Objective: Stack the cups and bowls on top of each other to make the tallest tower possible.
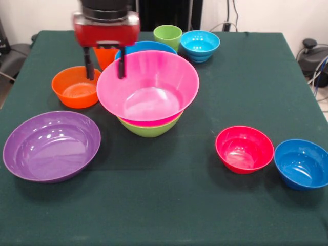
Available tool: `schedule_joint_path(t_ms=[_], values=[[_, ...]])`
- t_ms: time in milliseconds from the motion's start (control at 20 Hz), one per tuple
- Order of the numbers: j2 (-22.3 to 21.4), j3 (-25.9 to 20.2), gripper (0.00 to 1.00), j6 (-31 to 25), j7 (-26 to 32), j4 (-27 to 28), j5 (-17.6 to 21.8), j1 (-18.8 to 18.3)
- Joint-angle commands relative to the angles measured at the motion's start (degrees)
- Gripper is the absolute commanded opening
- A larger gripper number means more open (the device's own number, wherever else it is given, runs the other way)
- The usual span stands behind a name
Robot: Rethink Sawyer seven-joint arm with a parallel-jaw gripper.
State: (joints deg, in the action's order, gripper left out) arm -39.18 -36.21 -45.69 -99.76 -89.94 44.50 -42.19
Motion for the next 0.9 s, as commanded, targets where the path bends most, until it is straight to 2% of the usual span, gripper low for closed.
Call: schedule_joint_path(t_ms=[50,200,350,500,550,650,900], values=[[-1.05,9.31,1.00,4.12,-17.55,0.52,9.16,14.79],[2.47,12.84,1.00,4.90,-23.57,4.02,8.60,19.13],[5.38,15.58,1.00,5.58,-28.76,6.02,4.97,21.53],[6.02,18.30,1.00,7.20,-31.86,8.08,6.61,24.69],[6.61,18.14,1.00,8.00,-31.70,8.32,5.74,24.36],[8.19,16.53,1.00,8.19,-30.07,8.47,1.62,22.10],[11.74,13.88,1.00,7.63,-25.93,11.14,-1.19,19.72]])
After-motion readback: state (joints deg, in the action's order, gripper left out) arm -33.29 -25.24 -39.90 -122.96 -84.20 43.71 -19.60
